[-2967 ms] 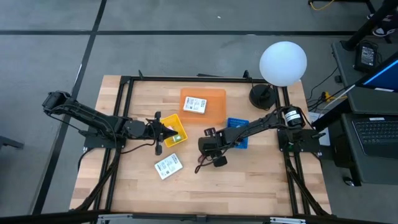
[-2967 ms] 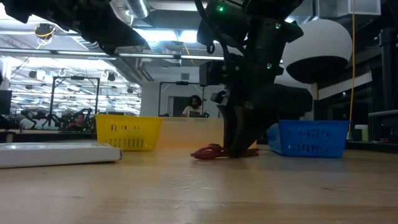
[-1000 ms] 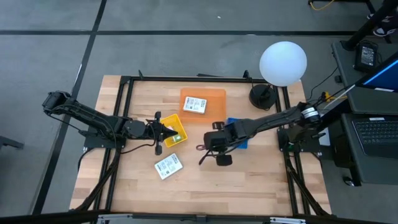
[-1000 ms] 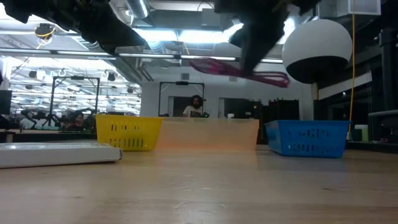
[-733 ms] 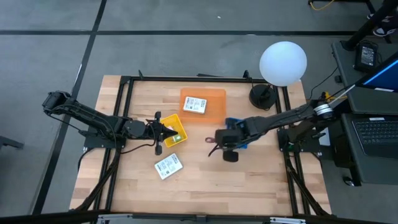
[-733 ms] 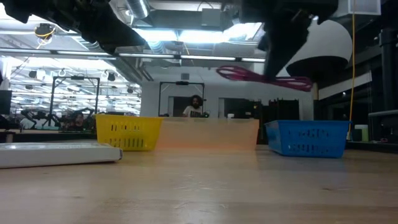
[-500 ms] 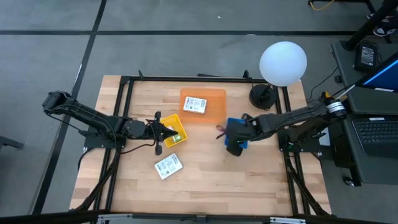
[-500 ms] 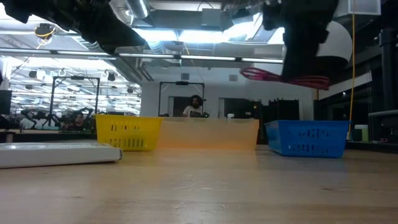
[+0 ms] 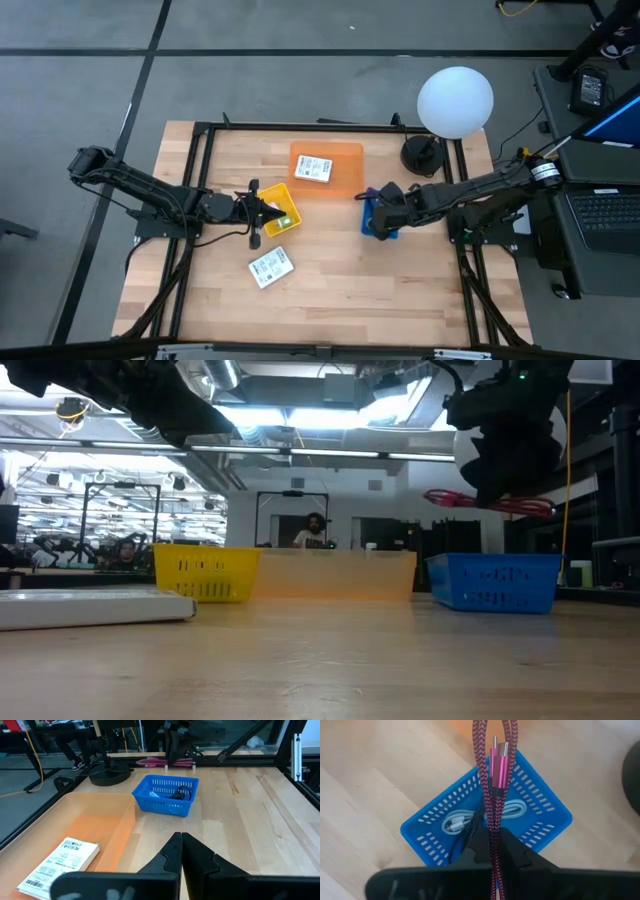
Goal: Pick and place items into bin
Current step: Put the pink charger cable into the blue bin
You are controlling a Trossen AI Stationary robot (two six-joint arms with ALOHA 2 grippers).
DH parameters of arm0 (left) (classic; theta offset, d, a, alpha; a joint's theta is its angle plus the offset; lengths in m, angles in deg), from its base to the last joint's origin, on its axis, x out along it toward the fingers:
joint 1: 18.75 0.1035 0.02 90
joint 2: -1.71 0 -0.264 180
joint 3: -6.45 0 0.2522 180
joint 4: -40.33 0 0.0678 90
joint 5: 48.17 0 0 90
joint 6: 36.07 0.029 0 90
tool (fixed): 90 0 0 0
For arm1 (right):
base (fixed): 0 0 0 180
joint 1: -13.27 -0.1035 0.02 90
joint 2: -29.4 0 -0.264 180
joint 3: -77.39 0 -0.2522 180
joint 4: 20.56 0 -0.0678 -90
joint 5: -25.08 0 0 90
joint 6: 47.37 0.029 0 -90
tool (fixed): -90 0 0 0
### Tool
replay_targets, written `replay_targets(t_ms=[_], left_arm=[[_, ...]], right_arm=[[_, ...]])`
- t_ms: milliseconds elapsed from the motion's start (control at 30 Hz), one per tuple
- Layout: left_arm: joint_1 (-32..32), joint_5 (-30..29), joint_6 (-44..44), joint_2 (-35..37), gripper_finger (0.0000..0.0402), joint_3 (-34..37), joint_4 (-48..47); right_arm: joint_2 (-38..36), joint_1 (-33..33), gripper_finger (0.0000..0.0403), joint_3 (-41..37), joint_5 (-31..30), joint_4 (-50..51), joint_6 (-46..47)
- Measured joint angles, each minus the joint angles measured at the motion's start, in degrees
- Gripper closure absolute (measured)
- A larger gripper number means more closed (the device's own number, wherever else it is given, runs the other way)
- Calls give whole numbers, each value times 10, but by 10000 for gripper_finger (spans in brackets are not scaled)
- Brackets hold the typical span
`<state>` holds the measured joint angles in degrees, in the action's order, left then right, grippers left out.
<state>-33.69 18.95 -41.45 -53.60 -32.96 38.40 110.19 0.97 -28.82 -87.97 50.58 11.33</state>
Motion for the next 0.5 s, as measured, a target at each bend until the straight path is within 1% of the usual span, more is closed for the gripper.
replay_targets(t_ms=[133,233,333,400,500], left_arm=[[0,-1,0,0,398,0,0],[0,-1,2,0,398,0,0],[0,-2,1,0,398,0,0],[0,-2,1,0,398,0,0],[0,-2,2,0,398,0,0]], right_arm=[[0,0,403,0,-4,0,25],[1,0,403,0,-27,-2,42],[2,0,403,-15,-43,-25,59],[2,0,403,-30,-43,-55,73],[2,0,403,-51,-25,-69,97]])
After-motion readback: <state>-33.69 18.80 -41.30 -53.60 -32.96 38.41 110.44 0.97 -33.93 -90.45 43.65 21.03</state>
